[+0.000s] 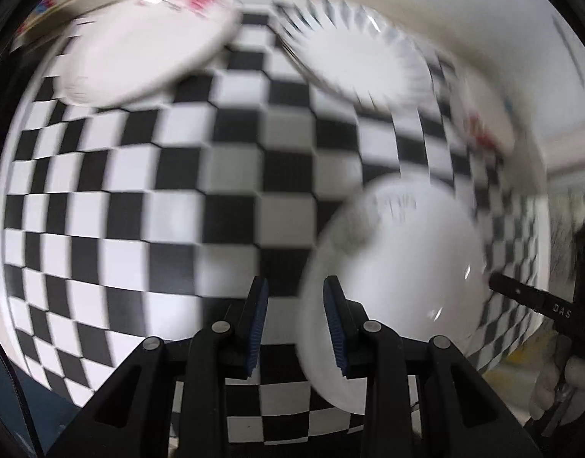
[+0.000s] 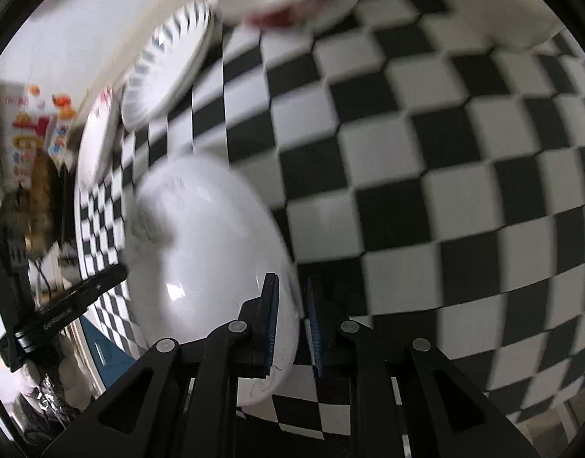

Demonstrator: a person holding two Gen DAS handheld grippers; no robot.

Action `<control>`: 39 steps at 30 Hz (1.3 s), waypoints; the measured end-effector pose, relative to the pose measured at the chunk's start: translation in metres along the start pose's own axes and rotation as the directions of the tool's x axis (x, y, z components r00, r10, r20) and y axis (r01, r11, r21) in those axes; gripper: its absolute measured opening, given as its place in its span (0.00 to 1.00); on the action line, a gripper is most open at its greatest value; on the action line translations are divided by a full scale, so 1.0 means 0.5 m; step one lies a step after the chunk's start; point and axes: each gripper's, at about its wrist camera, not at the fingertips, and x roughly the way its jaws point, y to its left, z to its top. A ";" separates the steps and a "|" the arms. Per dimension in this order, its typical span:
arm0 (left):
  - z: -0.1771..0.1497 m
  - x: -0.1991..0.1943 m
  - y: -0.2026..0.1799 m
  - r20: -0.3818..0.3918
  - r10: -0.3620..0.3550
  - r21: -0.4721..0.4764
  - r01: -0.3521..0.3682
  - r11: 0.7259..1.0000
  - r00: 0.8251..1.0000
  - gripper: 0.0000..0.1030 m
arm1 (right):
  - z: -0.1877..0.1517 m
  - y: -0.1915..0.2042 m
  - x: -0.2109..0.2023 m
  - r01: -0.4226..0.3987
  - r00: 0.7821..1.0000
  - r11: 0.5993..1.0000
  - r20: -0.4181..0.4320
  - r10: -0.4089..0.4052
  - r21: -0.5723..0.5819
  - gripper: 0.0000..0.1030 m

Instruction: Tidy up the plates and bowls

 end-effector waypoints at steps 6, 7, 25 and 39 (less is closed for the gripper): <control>0.075 -0.077 0.139 0.104 -0.028 -0.225 0.051 0.973 0.994 0.32 | 0.092 0.140 -0.109 -0.035 0.994 0.988 0.093 0.050 -0.148 0.37; 0.094 -0.075 0.172 0.104 -0.029 -0.269 0.057 0.961 0.994 0.32 | 0.116 0.191 -0.105 -0.056 0.994 0.976 0.083 0.075 -0.209 0.41; 0.294 0.026 0.449 0.098 0.002 -0.587 0.056 0.808 0.995 0.32 | 0.529 0.680 0.319 -0.097 0.990 0.839 -0.138 0.027 -0.535 0.43; 0.345 0.043 0.448 0.094 0.091 -0.552 -0.024 0.834 0.991 0.27 | 0.535 0.720 0.403 -0.102 0.983 0.778 -0.183 -0.017 -0.620 0.18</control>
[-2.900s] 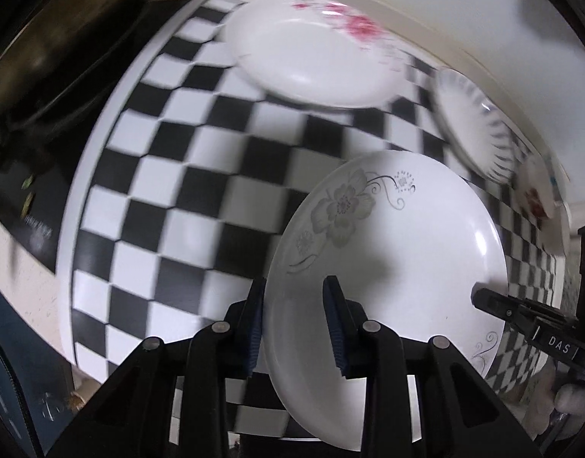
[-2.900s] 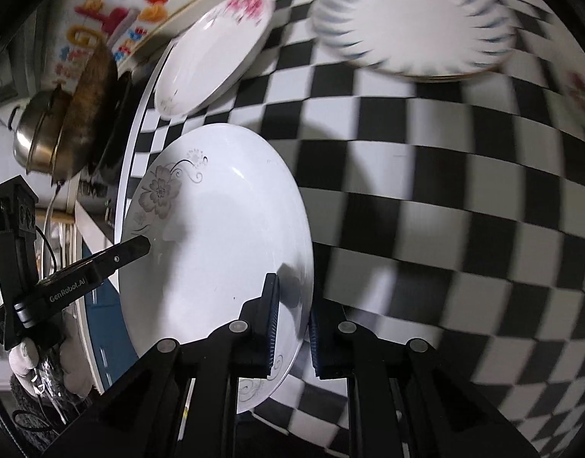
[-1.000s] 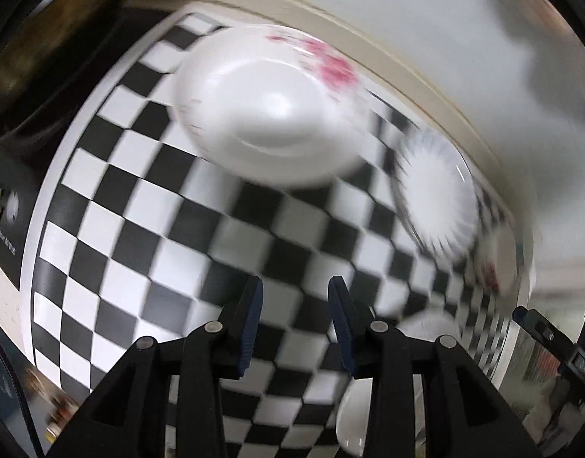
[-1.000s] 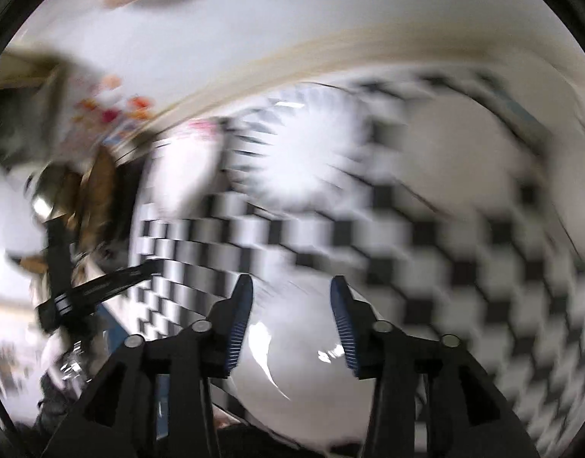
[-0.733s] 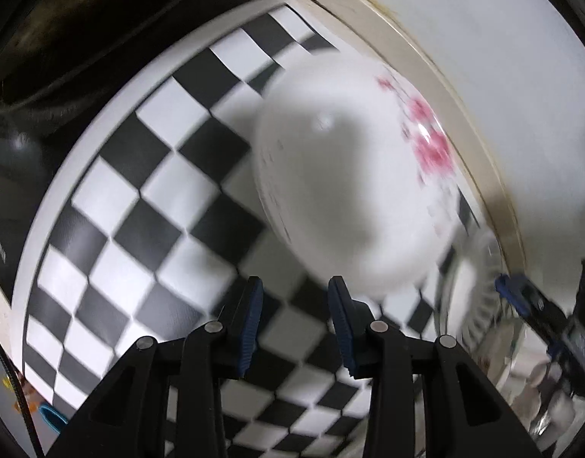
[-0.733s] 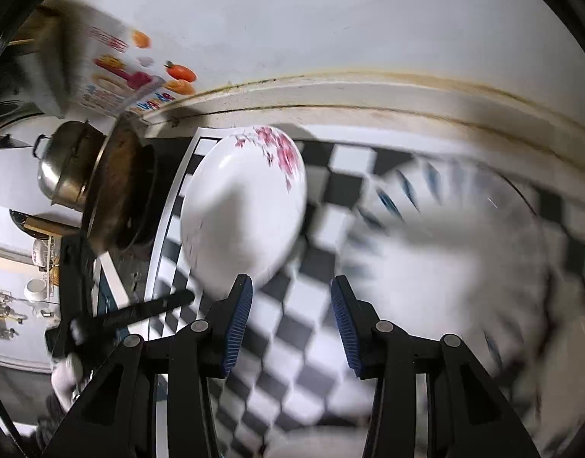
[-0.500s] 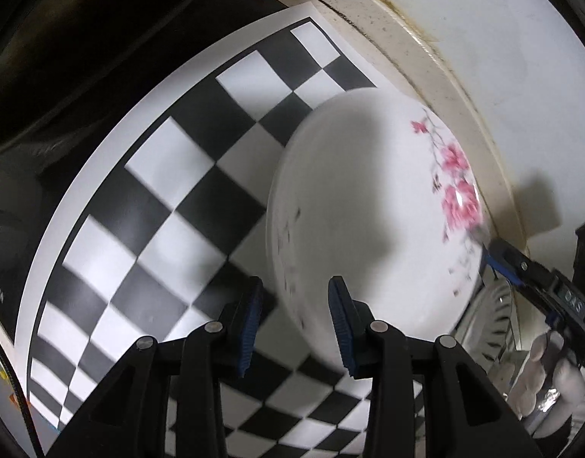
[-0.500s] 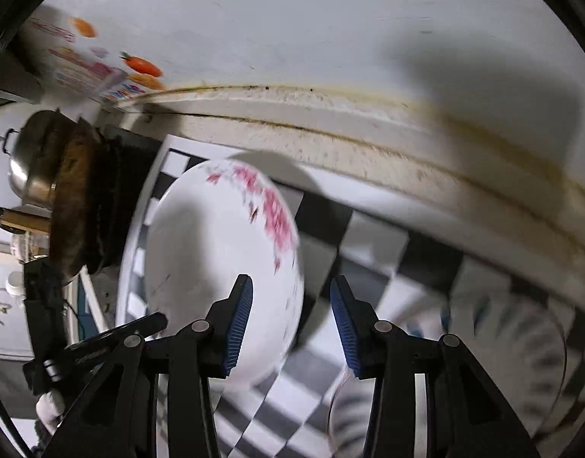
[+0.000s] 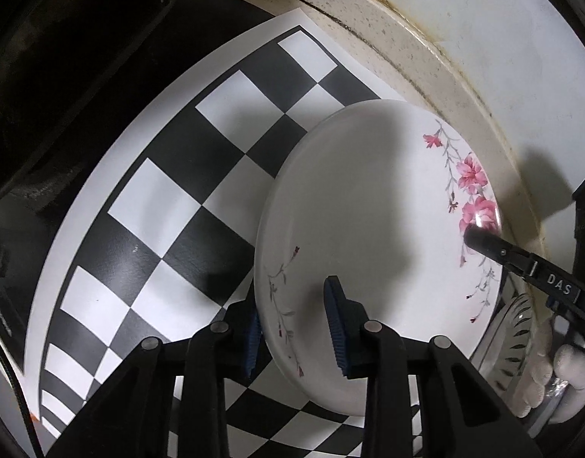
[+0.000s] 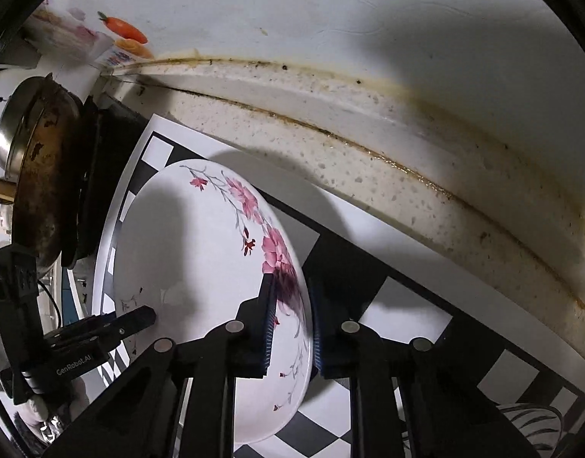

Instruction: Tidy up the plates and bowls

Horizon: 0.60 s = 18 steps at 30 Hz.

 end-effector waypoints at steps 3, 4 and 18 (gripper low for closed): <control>-0.025 -0.017 0.002 0.007 0.007 0.009 -0.007 1.000 1.000 0.27 | -0.014 0.002 -0.007 -0.006 1.000 1.000 0.009 0.006 -0.003 0.16; -0.027 -0.022 0.001 0.009 0.006 0.011 -0.006 1.000 1.000 0.27 | -0.021 0.002 -0.013 -0.007 1.000 1.000 0.015 0.007 -0.002 0.15; -0.093 -0.164 -0.081 0.070 -0.054 0.180 0.041 0.983 0.996 0.27 | -0.177 -0.001 -0.190 -0.026 0.987 0.997 0.158 0.014 0.074 0.14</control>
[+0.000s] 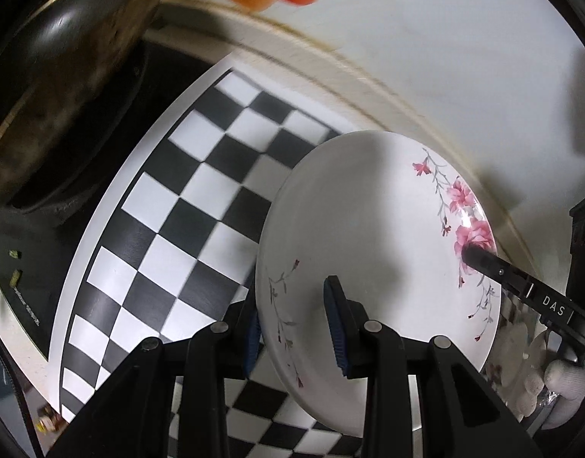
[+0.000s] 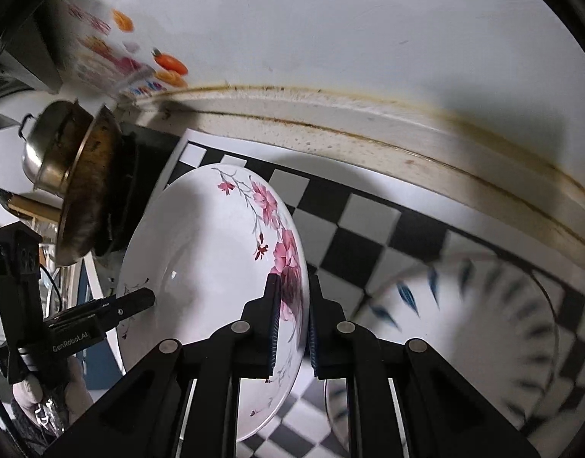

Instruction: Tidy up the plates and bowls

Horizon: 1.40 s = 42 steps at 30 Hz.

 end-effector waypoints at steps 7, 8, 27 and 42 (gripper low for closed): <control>-0.069 -0.072 -0.078 0.008 -0.066 0.149 0.064 0.987 0.998 0.27 | -0.119 -0.013 -0.156 0.030 0.993 0.997 0.116 -0.039 0.073 0.14; -0.078 -0.078 -0.089 0.006 -0.074 0.169 0.072 0.983 0.997 0.27 | -0.141 -0.015 -0.177 0.037 0.990 0.996 0.131 -0.048 0.087 0.14; -0.315 -0.043 -0.218 -0.185 -0.088 0.475 0.167 0.864 0.979 0.27 | -0.572 -0.079 -0.329 0.111 0.953 0.910 0.217 -0.211 0.399 0.14; -0.435 0.039 -0.228 -0.279 0.040 0.568 0.132 0.813 0.959 0.27 | -0.773 -0.127 -0.246 0.110 0.968 0.847 0.138 -0.210 0.519 0.14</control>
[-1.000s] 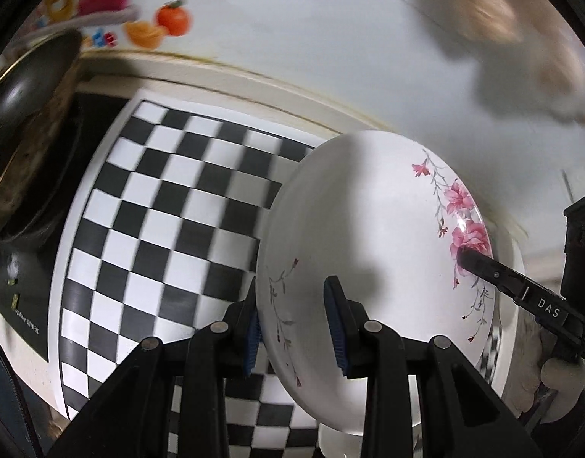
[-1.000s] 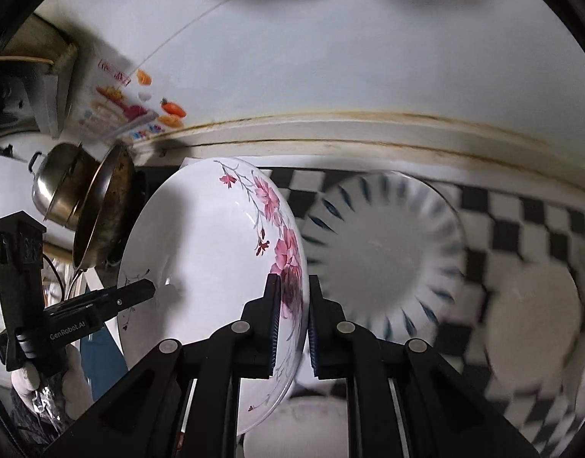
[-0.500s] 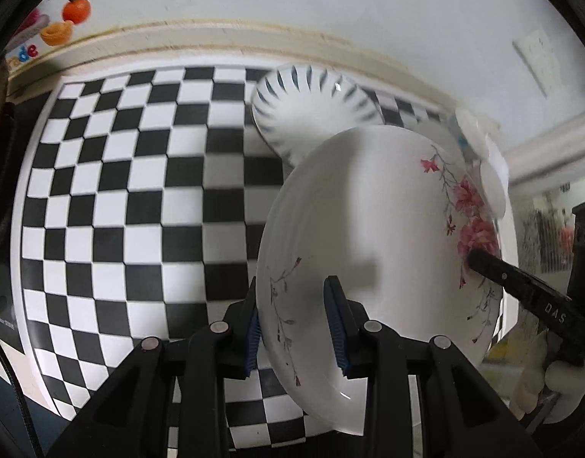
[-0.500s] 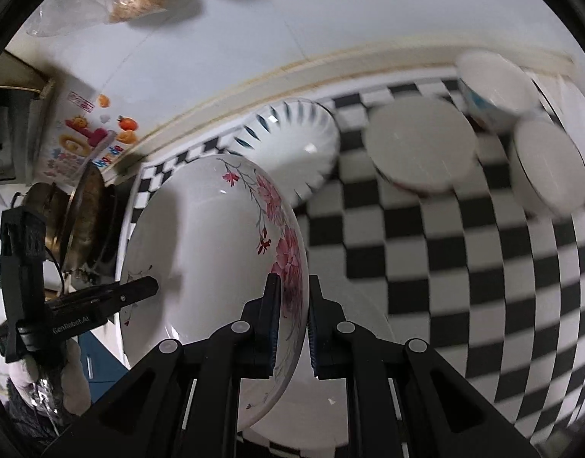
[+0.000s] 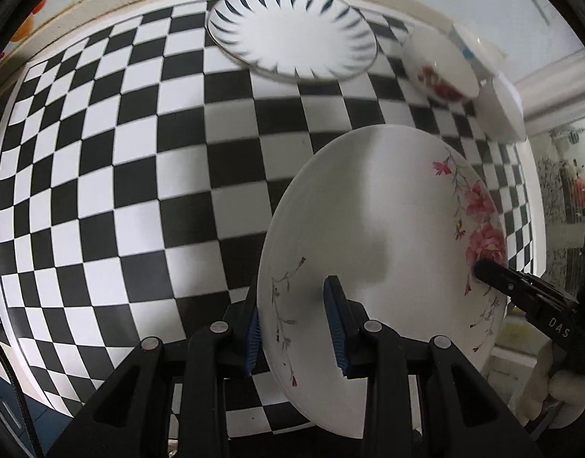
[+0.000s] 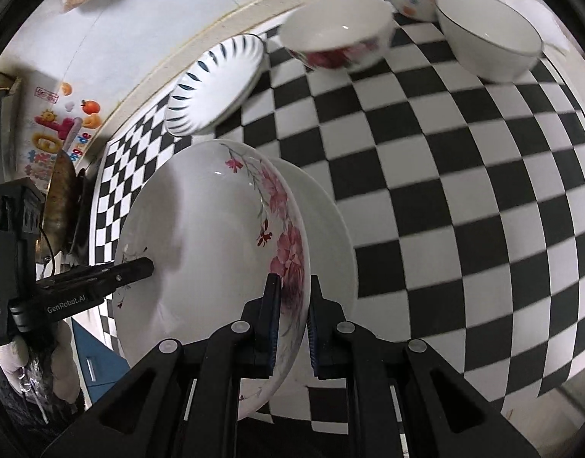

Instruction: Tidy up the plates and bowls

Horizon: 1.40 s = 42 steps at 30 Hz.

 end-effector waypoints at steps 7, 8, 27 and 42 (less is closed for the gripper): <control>-0.013 0.017 -0.014 -0.038 0.027 0.015 -0.026 1.000 0.999 0.27 | -0.010 -0.014 0.010 0.022 1.000 1.000 -0.012 -0.022 0.005 0.14; -0.014 0.019 -0.014 -0.039 0.031 0.015 -0.030 0.999 0.999 0.27 | -0.011 -0.014 0.010 0.025 1.000 1.000 -0.013 -0.025 -0.001 0.14; -0.039 0.072 -0.076 -0.077 0.095 0.074 -0.089 0.993 0.993 0.27 | -0.018 -0.032 0.010 0.087 0.995 0.996 -0.037 -0.088 -0.036 0.14; -0.044 0.052 -0.074 -0.062 0.109 0.059 -0.105 0.993 0.992 0.27 | -0.017 -0.042 0.027 0.065 0.996 0.998 -0.067 -0.064 0.010 0.15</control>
